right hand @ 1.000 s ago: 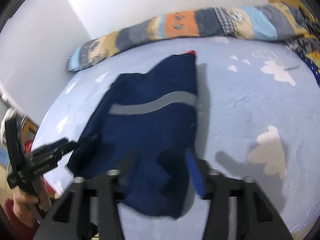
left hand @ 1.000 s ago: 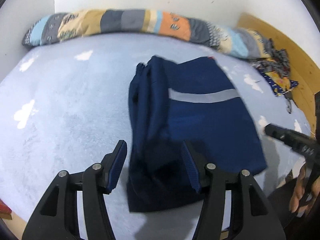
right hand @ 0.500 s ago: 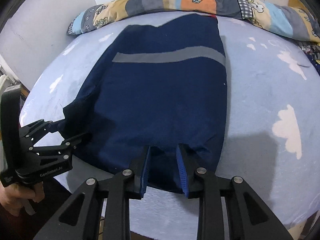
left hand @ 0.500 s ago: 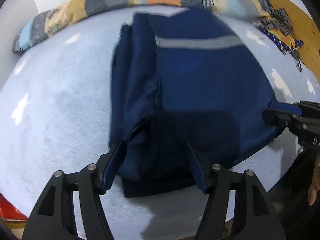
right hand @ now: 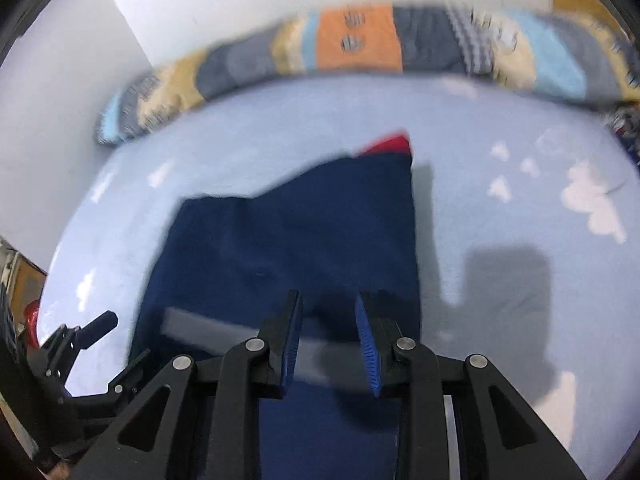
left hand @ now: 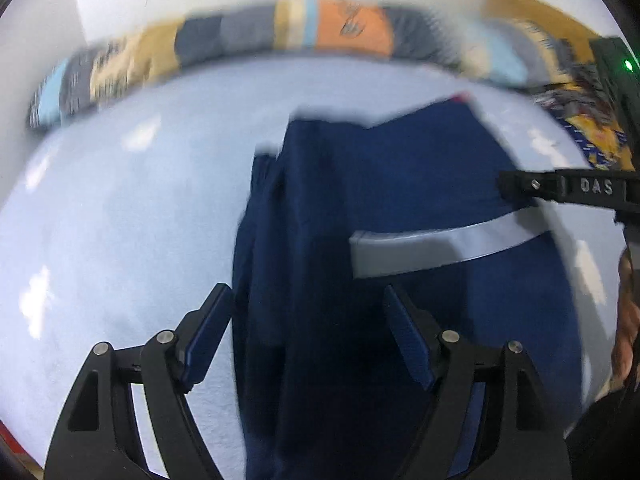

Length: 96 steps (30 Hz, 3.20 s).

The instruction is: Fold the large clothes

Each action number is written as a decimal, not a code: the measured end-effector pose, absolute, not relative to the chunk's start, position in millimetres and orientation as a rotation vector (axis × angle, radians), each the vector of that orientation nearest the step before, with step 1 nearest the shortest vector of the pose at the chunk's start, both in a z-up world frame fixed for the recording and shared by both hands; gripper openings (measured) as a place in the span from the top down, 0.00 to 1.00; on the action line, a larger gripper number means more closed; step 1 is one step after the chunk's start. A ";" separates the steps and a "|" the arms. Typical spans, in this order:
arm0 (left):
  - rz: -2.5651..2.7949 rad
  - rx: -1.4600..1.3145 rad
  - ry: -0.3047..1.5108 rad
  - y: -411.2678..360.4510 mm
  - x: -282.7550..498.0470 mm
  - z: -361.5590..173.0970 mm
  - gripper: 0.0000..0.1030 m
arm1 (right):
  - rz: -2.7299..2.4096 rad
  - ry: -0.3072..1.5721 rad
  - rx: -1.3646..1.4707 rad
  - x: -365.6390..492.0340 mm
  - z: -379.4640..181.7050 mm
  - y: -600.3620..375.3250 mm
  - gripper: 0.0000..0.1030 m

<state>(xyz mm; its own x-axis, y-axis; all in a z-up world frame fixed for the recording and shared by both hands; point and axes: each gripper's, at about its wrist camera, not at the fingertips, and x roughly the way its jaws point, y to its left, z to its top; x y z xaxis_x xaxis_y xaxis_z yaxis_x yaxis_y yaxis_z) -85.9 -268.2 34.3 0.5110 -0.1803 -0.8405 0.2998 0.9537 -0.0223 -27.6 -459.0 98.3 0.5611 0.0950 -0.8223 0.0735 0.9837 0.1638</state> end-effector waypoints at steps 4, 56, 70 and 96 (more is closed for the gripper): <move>-0.306 0.089 1.070 -270.1 -78.6 16.7 0.22 | 0.004 1.056 0.240 -17.0 55.6 -469.5 0.71; -0.238 0.182 0.886 -260.6 -215.5 15.0 0.04 | 0.106 0.931 -0.010 -206.2 54.6 -394.4 0.42; -0.236 0.164 0.891 -255.7 -213.3 12.0 0.02 | 0.102 0.929 -0.060 -204.8 48.4 -382.1 0.28; -0.235 0.111 0.836 -249.4 -226.1 36.2 0.00 | -0.045 0.844 0.045 -221.5 81.0 -399.7 0.22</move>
<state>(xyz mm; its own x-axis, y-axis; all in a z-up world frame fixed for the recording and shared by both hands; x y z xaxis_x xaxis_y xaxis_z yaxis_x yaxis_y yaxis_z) -226.1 -249.4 36.2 0.6462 -0.1626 -0.7456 0.2492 0.9684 0.0049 -221.5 -399.7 81.0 0.6637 -0.0217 -0.7477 0.0571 0.9981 0.0217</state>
